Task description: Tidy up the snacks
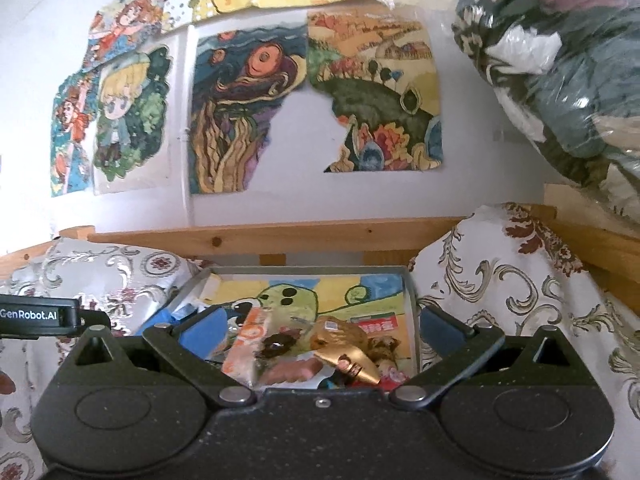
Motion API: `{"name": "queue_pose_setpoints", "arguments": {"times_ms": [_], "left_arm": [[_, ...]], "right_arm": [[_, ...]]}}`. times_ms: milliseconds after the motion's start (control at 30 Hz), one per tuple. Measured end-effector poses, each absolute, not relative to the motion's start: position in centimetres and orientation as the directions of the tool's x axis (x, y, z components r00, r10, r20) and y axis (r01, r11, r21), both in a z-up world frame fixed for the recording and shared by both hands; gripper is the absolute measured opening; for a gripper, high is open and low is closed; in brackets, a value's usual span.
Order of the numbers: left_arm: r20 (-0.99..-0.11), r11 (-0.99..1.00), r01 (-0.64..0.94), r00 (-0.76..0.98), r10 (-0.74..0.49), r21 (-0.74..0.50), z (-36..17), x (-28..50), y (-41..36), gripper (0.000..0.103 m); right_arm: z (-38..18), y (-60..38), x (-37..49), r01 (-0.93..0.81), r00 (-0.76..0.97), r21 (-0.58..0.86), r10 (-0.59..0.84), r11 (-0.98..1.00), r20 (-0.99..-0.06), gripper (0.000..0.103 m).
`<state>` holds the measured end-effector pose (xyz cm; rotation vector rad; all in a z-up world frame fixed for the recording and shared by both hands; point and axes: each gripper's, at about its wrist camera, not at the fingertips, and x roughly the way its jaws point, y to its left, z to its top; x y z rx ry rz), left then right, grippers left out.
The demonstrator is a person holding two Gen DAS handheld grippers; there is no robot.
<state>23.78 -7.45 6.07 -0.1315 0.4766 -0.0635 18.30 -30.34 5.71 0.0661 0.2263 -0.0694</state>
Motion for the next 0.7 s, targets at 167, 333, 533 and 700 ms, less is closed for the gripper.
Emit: {"name": "queue_pose_setpoints", "arguments": {"times_ms": [167, 333, 533, 700], "left_arm": [[-0.436, 0.988, 0.029, 0.895, -0.095, -0.154, 6.2, 21.0, -6.4, 0.103], [-0.421, 0.986, 0.03, 0.902, -0.096, -0.162, 6.1, 18.6, -5.5, 0.103], [-0.415, 0.985, 0.024, 0.905, -0.094, -0.172, 5.7, 16.4, -4.3, 0.103], [-0.408, 0.983, 0.014, 0.909, -0.088, -0.182, 5.4, 15.0, -3.2, 0.103]], "right_arm": [[6.0, -29.4, 15.5, 0.077, 0.975, 0.06, -0.063, 0.995, -0.211, 0.102], [6.0, -28.5, 12.7, 0.083, 0.978, 0.054, -0.071, 0.995, -0.199, 0.102], [5.8, -27.4, 10.1, 0.077, 0.98, 0.046, -0.067, 0.996, -0.186, 0.102], [5.5, -26.8, 8.5, 0.078, 0.98, 0.048, -0.068, 0.996, -0.184, 0.102]]}}
